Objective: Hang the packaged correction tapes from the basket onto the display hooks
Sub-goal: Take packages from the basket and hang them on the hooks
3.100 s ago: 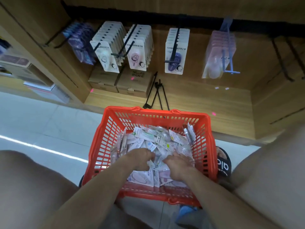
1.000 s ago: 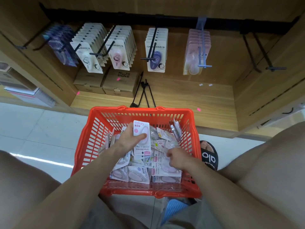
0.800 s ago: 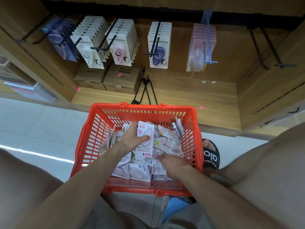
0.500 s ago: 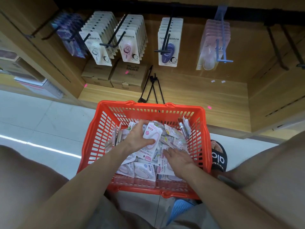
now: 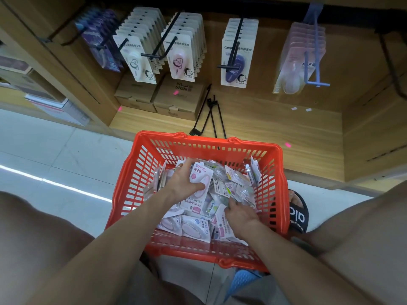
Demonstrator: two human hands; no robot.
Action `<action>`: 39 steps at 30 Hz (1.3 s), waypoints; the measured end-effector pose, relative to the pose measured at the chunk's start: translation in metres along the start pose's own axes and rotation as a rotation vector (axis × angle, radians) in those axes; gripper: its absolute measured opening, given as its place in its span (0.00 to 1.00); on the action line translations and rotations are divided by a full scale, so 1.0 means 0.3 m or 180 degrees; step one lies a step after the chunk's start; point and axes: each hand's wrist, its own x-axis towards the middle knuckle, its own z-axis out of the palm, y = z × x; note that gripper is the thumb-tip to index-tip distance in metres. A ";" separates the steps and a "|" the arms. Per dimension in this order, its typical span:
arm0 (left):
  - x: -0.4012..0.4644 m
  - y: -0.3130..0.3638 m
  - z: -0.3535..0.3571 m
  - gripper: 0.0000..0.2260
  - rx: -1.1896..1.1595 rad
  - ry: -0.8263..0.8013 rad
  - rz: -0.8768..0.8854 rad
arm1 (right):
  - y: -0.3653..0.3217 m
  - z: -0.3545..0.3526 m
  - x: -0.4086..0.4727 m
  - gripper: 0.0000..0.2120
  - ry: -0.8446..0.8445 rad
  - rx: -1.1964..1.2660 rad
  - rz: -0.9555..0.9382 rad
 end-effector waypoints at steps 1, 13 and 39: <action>0.001 0.002 0.000 0.29 -0.0017 0.0013 -0.0003 | -0.002 0.003 0.004 0.29 0.0017 -0.0058 -0.0044; 0.048 0.060 -0.044 0.25 -0.0781 -0.0015 -0.0067 | -0.058 -0.002 0.039 0.34 -0.0204 0.1546 0.0126; -0.197 0.505 -0.356 0.19 -0.2400 0.0547 0.0921 | 0.253 -0.620 -0.511 0.15 0.1471 0.5846 -0.0655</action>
